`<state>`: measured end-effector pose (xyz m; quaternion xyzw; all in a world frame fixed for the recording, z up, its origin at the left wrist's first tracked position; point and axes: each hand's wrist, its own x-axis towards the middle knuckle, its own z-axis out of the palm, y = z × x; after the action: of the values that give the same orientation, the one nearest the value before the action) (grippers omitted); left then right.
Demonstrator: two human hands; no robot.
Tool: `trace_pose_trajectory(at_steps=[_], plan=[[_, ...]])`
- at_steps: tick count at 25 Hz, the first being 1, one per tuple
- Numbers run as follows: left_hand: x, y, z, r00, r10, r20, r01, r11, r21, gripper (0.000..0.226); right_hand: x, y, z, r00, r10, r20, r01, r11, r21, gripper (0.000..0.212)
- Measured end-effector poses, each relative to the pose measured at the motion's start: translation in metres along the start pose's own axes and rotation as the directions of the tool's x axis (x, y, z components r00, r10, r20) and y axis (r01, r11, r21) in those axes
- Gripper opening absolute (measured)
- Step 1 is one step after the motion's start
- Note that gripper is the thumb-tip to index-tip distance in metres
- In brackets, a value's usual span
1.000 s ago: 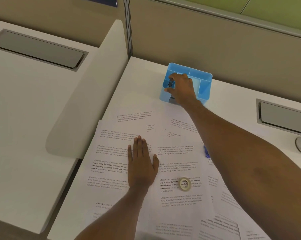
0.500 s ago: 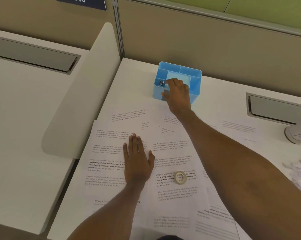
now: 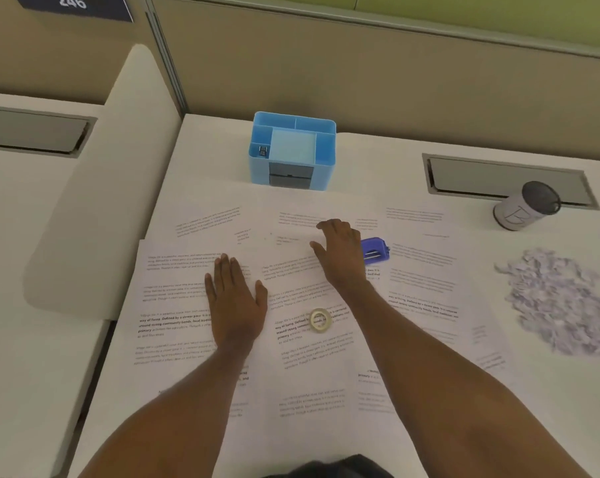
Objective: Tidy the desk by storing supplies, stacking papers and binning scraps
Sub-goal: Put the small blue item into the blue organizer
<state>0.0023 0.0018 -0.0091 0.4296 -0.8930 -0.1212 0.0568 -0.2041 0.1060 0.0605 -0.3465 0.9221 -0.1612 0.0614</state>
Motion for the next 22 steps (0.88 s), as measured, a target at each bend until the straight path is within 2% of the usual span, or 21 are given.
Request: trace_pose_trajectory(at_steps=[5, 7, 10, 17, 22], plan=[[-0.001, -0.001, 0.001, 1.000, 0.012, -0.024, -0.013, 1.000, -0.014, 0.077, -0.016, 0.059, -0.018, 0.989, 0.139, -0.040, -0.141, 0.988, -0.057, 0.044], [-0.001, -0.001, 0.002, 1.000, 0.012, -0.023, -0.012, 1.000, -0.014, 0.078, -0.017, 0.078, -0.022, 0.979, 0.205, 0.001, -0.203, 0.973, -0.109, 0.048], [0.000, -0.002, 0.003, 1.000, 0.009, -0.020, -0.009, 1.000, -0.014, 0.079, -0.017, 0.096, -0.024, 0.968, 0.236, 0.082, -0.217, 0.957, -0.195, 0.049], [0.000, -0.002, 0.004, 1.000, 0.000, -0.016, 0.000, 1.000, -0.007, 0.078, -0.007, 0.111, -0.035, 0.972, 0.193, 0.135, -0.177, 0.977, -0.116, 0.032], [0.000, -0.001, 0.004, 1.000, 0.003, -0.027, -0.003, 1.000, -0.013, 0.077, -0.001, 0.118, -0.058, 0.962, 0.029, 0.273, -0.042, 0.998, 0.041, 0.026]])
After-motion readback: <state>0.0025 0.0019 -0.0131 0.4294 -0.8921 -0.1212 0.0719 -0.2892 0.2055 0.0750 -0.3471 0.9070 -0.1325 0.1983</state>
